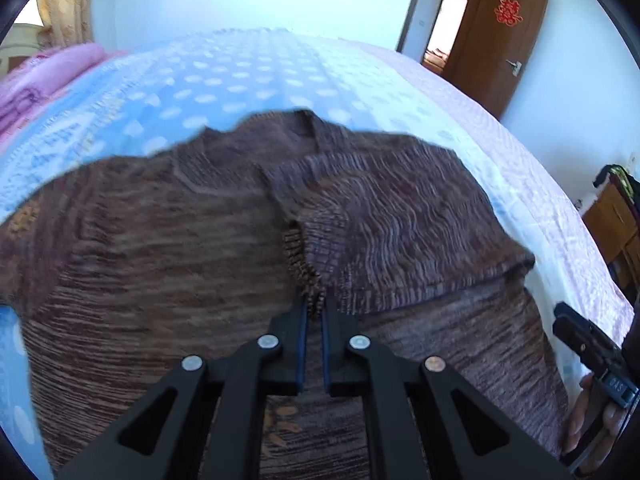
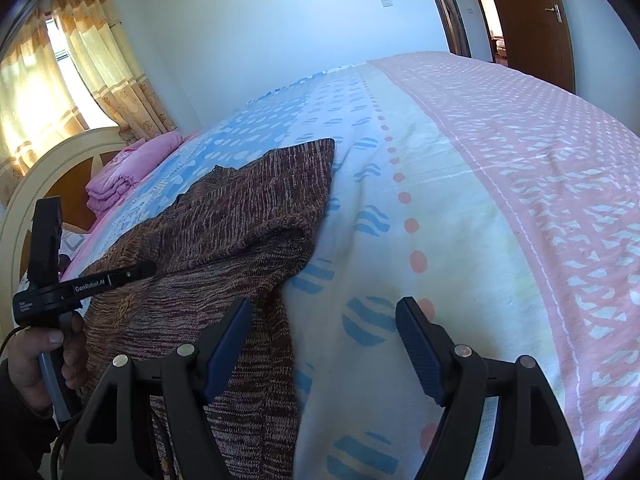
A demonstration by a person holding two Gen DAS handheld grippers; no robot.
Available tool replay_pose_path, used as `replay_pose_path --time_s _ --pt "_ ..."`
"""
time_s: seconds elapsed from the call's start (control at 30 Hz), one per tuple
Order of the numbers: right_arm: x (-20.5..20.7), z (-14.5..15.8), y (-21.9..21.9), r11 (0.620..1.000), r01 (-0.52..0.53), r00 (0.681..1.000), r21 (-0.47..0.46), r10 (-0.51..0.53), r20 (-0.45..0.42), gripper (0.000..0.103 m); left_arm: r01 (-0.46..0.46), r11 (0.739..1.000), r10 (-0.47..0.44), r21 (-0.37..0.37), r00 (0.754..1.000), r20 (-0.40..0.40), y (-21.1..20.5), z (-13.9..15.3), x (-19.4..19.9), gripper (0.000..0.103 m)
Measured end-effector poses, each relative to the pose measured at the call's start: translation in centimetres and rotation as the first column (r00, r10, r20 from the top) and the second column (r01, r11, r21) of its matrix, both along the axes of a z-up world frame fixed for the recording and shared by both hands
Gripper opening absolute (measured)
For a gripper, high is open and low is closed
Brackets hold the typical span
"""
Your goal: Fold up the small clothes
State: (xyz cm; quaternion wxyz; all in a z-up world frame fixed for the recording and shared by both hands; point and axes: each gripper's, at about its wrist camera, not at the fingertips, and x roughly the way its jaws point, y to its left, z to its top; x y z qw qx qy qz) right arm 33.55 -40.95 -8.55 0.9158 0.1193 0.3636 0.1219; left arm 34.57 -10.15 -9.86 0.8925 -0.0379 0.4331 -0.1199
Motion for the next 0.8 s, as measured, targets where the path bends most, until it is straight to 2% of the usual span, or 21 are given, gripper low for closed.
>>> replay_pose_path --time_s 0.2,0.33,0.37,0.43,0.57,0.7,0.77,0.8 --pt "0.3 1.1 1.5 0.998 -0.024 0.999 -0.064 0.025 0.025 0.075 0.024 0.999 -0.024 0.023 1.000 -0.007 0.1 -1.1 -0.4 0.007" --pt "2.1 1.4 4.7 0.977 -0.060 0.998 -0.203 0.059 -0.013 0.075 0.017 0.999 -0.019 0.052 0.999 0.028 0.0 -1.9 -0.2 0.010" --pt "2.6 0.8 4.9 0.974 -0.055 0.998 -0.219 0.046 -0.045 0.075 0.016 0.999 -0.018 0.046 0.999 0.029 0.1 -2.0 -0.2 0.010" --pt "3.2 -0.2 4.8 0.947 0.023 0.996 -0.319 -0.051 -0.080 0.075 0.011 1.000 -0.012 0.030 1.000 0.028 0.3 -1.9 -0.2 0.011" --pt "2.0 -0.1 4.0 0.934 0.056 0.994 -0.354 -0.085 -0.067 0.075 -0.001 1.000 0.001 0.007 1.000 0.027 0.7 -2.1 -0.2 0.013" --pt "1.8 1.3 4.6 0.911 0.108 0.989 -0.397 -0.137 -0.047 0.075 -0.029 0.999 0.028 0.040 0.999 0.042 0.6 -1.7 -0.6 0.014" --pt "2.1 2.7 5.1 0.936 0.088 0.995 -0.340 -0.101 -0.021 0.075 -0.044 0.998 0.043 0.032 0.998 0.041 0.9 -1.7 -0.8 0.014" --pt "2.5 3.8 5.7 0.960 0.046 0.999 -0.276 -0.047 0.003 0.075 -0.051 0.998 0.050 0.027 0.998 0.031 1.1 -1.8 -0.8 0.017"
